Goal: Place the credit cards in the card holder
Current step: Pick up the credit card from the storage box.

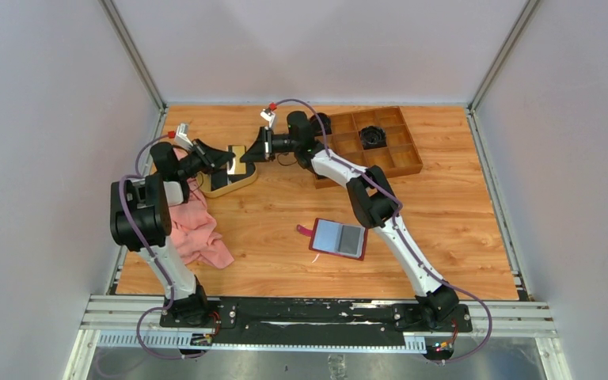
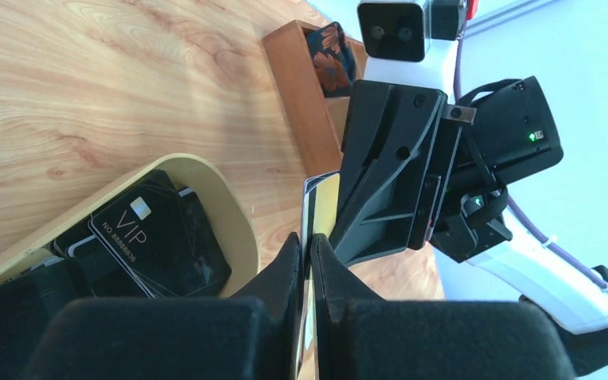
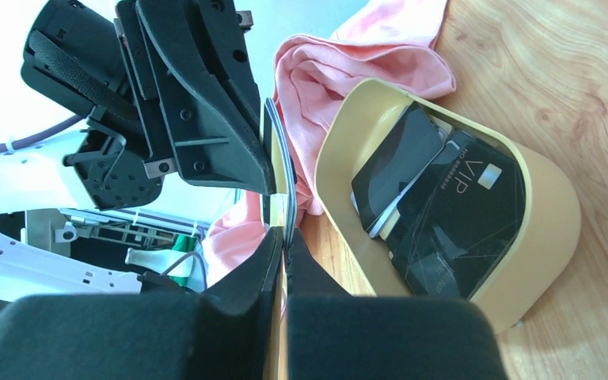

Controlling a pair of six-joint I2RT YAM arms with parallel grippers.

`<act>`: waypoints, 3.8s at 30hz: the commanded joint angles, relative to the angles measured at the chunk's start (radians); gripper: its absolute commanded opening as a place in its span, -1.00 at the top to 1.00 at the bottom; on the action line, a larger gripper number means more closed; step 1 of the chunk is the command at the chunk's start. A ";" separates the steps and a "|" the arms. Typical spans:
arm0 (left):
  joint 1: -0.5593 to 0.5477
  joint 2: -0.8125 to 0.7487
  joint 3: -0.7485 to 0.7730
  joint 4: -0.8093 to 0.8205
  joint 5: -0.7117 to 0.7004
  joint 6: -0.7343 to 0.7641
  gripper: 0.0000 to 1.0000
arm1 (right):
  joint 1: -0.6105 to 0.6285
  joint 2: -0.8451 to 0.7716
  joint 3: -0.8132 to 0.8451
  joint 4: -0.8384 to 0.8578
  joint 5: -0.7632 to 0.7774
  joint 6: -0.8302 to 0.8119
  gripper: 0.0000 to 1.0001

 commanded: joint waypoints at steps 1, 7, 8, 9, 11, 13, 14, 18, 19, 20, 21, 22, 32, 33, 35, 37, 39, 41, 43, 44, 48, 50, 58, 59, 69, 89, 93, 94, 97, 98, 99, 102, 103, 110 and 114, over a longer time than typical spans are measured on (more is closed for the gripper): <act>-0.009 -0.017 0.016 -0.143 -0.002 0.116 0.97 | 0.015 -0.034 -0.002 -0.037 0.002 -0.063 0.94; 0.016 -0.035 0.014 -0.143 0.020 0.127 1.00 | 0.003 -0.036 0.008 -0.043 -0.018 -0.096 -0.06; 0.021 -0.037 0.014 -0.143 0.026 0.128 1.00 | -0.002 -0.037 0.010 -0.042 -0.019 -0.096 -0.19; 0.025 -0.039 0.015 -0.143 0.032 0.130 1.00 | -0.007 -0.040 0.009 -0.041 -0.020 -0.096 -0.31; 0.028 -0.039 0.019 -0.144 0.048 0.127 1.00 | -0.023 -0.045 0.013 -0.036 -0.024 -0.092 -0.37; 0.028 -0.042 0.024 -0.146 0.066 0.126 1.00 | -0.036 -0.051 0.014 -0.025 -0.025 -0.078 -0.38; 0.028 -0.042 0.025 -0.147 0.078 0.125 1.00 | -0.042 -0.054 0.014 -0.018 -0.025 -0.067 -0.37; 0.018 -0.050 0.039 -0.129 0.136 0.089 1.00 | -0.068 -0.063 0.008 0.017 -0.043 -0.015 -0.31; 0.014 -0.055 0.040 -0.113 0.147 0.073 1.00 | -0.073 -0.065 0.003 0.050 -0.059 0.014 -0.29; 0.009 -0.062 0.039 -0.094 0.160 0.053 1.00 | -0.077 -0.070 -0.006 0.099 -0.075 0.052 -0.23; 0.006 -0.069 0.035 -0.066 0.171 0.030 1.00 | -0.082 -0.077 -0.009 0.130 -0.089 0.077 -0.20; 0.003 -0.074 0.030 -0.021 0.181 -0.009 1.00 | -0.086 -0.085 -0.009 0.143 -0.106 0.086 -0.18; -0.008 0.010 0.003 0.703 0.244 -0.604 1.00 | -0.098 -0.156 -0.065 0.469 -0.220 0.319 -0.25; -0.010 0.004 0.006 0.703 0.250 -0.609 1.00 | -0.099 -0.169 -0.082 0.496 -0.232 0.332 -0.25; -0.021 -0.010 0.014 0.703 0.262 -0.614 1.00 | -0.103 -0.206 -0.124 0.516 -0.249 0.332 -0.25; -0.032 -0.023 0.014 0.703 0.272 -0.614 1.00 | -0.102 -0.241 -0.165 0.515 -0.258 0.322 -0.25; -0.042 -0.033 0.011 0.703 0.278 -0.614 1.00 | -0.101 -0.262 -0.183 0.505 -0.265 0.314 -0.23; -0.047 -0.041 0.006 0.704 0.278 -0.612 1.00 | -0.099 -0.282 -0.197 0.474 -0.270 0.299 -0.19; -0.051 -0.044 0.006 0.703 0.279 -0.612 1.00 | -0.093 -0.300 -0.212 0.410 -0.273 0.251 -0.05; -0.054 -0.046 0.006 0.703 0.281 -0.612 1.00 | -0.091 -0.307 -0.219 0.375 -0.274 0.215 -0.02; -0.059 -0.057 0.003 0.703 0.286 -0.613 1.00 | -0.088 -0.324 -0.247 0.293 -0.274 0.149 0.07; -0.059 -0.063 0.001 0.703 0.287 -0.612 1.00 | -0.088 -0.328 -0.252 0.256 -0.274 0.121 0.09; -0.060 -0.074 -0.002 0.703 0.293 -0.615 1.00 | -0.087 -0.329 -0.259 0.176 -0.268 0.059 0.07; -0.061 -0.075 -0.002 0.702 0.293 -0.615 1.00 | -0.087 -0.327 -0.259 0.173 -0.267 0.055 0.05; -0.064 -0.077 -0.005 0.701 0.298 -0.618 1.00 | -0.078 -0.323 -0.234 0.163 -0.267 0.062 0.15; -0.079 -0.078 -0.006 0.701 0.309 -0.620 1.00 | -0.051 -0.280 -0.155 0.098 -0.239 0.087 0.26; -0.079 -0.080 -0.005 0.702 0.310 -0.622 1.00 | -0.044 -0.249 -0.128 0.142 -0.235 0.152 0.27; -0.080 -0.081 -0.005 0.701 0.310 -0.622 1.00 | -0.043 -0.246 -0.128 0.148 -0.234 0.159 0.27; -0.080 -0.084 -0.004 0.702 0.312 -0.622 1.00 | -0.043 -0.239 -0.129 0.148 -0.231 0.161 0.32; -0.079 -0.085 -0.003 0.702 0.313 -0.622 1.00 | -0.043 -0.237 -0.129 0.148 -0.229 0.161 0.35; -0.079 -0.088 -0.003 0.701 0.313 -0.623 1.00 | -0.043 -0.233 -0.130 0.149 -0.229 0.165 0.36; -0.079 -0.094 0.000 0.701 0.315 -0.627 1.00 | -0.046 -0.228 -0.143 0.188 -0.234 0.191 0.35; -0.078 -0.095 0.000 0.700 0.316 -0.629 1.00 | -0.047 -0.224 -0.148 0.219 -0.235 0.216 0.34; -0.077 -0.114 0.007 0.698 0.321 -0.644 1.00 | -0.055 -0.207 -0.154 0.344 -0.244 0.310 0.28; -0.076 -0.119 0.006 0.698 0.322 -0.645 1.00 | -0.055 -0.202 -0.151 0.347 -0.246 0.309 0.27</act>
